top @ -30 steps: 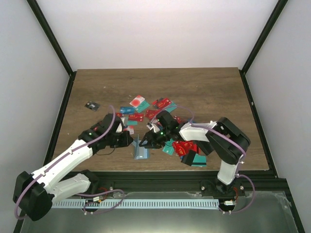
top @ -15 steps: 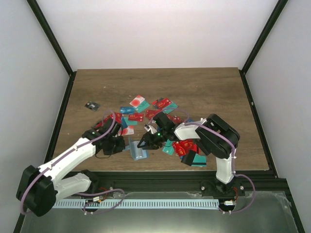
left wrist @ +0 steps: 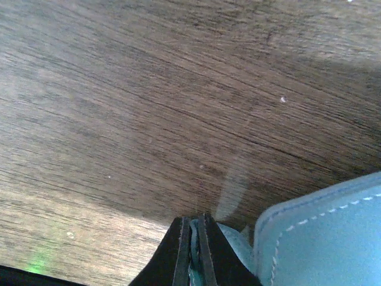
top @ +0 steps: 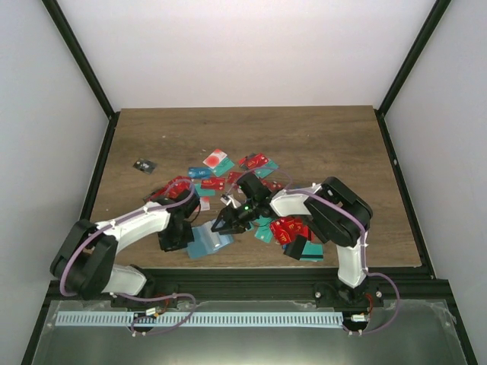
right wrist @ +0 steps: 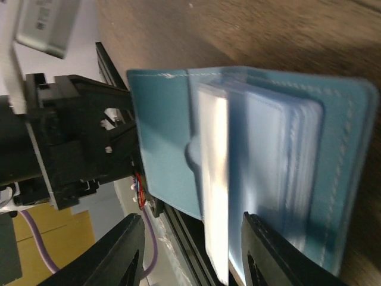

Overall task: Put the credit cards into the card holder
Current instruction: Open the card holder at the center of the board.

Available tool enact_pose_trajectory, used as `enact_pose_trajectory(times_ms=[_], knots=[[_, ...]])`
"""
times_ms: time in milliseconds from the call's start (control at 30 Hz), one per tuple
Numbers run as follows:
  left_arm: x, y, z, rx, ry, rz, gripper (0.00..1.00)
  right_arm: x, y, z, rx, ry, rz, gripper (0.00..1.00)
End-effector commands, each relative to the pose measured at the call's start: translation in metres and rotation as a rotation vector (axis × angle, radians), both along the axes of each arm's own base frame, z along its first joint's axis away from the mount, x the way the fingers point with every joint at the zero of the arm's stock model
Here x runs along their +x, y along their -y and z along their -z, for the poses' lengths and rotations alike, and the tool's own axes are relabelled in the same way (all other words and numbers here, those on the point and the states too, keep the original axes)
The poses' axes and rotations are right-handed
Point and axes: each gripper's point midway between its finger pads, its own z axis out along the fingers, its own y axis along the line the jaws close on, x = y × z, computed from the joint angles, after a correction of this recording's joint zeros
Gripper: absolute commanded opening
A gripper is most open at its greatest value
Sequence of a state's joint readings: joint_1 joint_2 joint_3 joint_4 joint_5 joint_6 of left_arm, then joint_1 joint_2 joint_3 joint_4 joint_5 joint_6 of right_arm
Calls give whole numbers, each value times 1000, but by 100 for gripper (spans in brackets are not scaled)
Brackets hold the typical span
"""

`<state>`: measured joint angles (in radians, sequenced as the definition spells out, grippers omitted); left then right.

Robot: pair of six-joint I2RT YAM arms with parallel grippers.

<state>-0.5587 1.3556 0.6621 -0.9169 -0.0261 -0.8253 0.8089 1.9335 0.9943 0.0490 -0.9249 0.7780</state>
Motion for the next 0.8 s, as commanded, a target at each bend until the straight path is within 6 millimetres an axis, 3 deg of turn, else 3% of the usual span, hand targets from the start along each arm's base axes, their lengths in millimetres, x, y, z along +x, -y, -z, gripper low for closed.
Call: enact_pose_trajectory(times_ms=[0,167,433,767], knots=[[14,1,1,26,17,21,4,-2,-15,-14,67,0,-73,47],[24,9,1,11,27,38,4,1,-21,-22,86,6,-97,47],[41,20,-2,-6,52,57,4,3,-22,-17,50,6,-99,47],[43,21,-1,-11,63,66,4,12,4,-10,-111,95,-19,49]])
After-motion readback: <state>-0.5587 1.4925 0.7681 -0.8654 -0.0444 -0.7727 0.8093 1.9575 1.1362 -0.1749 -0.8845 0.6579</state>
